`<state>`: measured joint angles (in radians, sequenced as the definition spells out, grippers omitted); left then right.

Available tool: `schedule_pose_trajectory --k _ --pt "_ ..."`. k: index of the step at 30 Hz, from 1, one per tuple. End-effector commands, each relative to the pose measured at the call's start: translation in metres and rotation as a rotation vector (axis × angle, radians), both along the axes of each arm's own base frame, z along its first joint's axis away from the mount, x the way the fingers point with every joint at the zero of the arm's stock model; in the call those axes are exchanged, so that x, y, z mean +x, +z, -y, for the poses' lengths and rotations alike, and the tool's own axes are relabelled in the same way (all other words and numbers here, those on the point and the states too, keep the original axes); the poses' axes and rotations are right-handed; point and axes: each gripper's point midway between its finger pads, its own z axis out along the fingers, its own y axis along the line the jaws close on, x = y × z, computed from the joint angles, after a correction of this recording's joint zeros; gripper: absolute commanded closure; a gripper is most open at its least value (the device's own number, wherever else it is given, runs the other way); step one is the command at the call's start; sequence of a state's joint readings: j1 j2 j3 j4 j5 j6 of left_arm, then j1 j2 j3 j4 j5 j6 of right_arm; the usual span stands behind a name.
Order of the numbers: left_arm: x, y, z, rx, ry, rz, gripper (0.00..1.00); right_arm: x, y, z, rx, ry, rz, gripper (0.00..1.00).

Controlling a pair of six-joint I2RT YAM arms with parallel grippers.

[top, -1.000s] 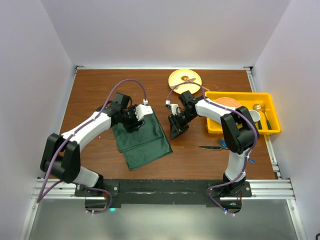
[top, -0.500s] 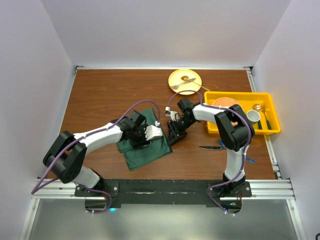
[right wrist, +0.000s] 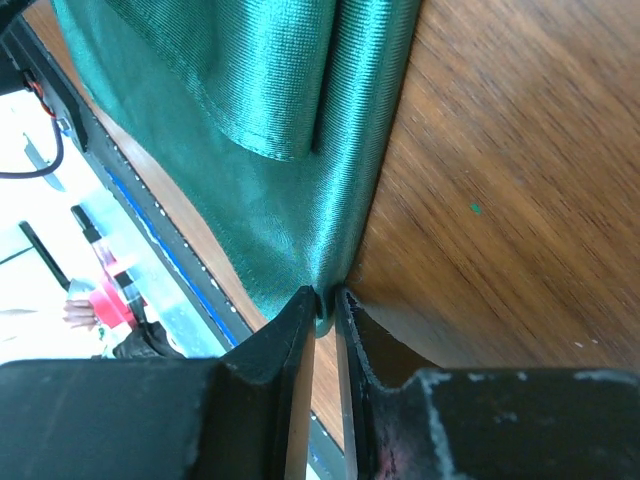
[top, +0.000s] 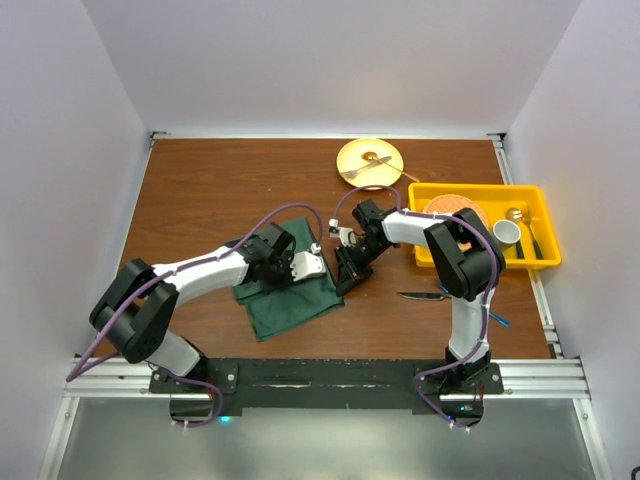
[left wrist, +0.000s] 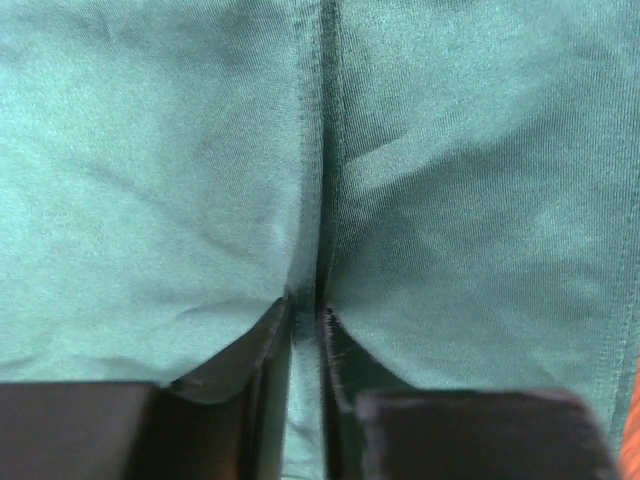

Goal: Fold the napkin into a case and place the utensils inside
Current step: Smooth out the square-folded napkin at the center of the board.

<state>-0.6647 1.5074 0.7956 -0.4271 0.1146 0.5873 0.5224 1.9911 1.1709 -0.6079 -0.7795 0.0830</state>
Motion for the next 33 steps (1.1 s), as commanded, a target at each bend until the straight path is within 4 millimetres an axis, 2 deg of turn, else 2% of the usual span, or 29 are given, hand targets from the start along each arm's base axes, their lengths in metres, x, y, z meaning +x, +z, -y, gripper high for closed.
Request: schedule_pose_trajectory --k 1,11,13,21,23,24,26,29,33 --pt "0.007 0.009 0.008 -0.021 -0.015 0.029 0.85 0.001 -0.005 -0.001 -0.004 0.006 0.008 0.83" --pt "0.008 0.04 0.024 -0.081 -0.018 -0.002 1.0 -0.001 -0.007 0.0 -0.006 0.003 0.002 0.86" --pt "0.007 0.048 0.03 -0.106 -0.025 -0.018 1.0 -0.001 -0.007 0.0 -0.008 0.004 0.003 0.87" --pt "-0.023 0.055 0.041 -0.171 -0.063 -0.172 1.0 -0.001 -0.008 0.001 -0.013 0.003 0.003 0.87" --pt "-0.021 0.053 0.041 -0.171 -0.048 -0.158 1.0 -0.001 -0.008 0.0 -0.01 0.006 0.005 0.87" --pt "-0.014 0.051 0.036 -0.149 -0.012 -0.127 0.99 0.0 -0.008 0.0 -0.011 0.005 0.004 0.87" --pt "-0.001 0.048 0.031 -0.125 0.021 -0.065 0.87 0.0 -0.008 0.0 -0.012 0.006 0.005 0.87" --pt "0.014 0.043 0.02 -0.066 0.058 0.017 0.75 -0.001 -0.009 0.001 -0.017 0.007 0.0 0.87" --pt "0.012 0.025 0.007 0.011 0.007 0.023 0.74 -0.001 -0.009 0.003 -0.023 0.011 0.006 0.87"
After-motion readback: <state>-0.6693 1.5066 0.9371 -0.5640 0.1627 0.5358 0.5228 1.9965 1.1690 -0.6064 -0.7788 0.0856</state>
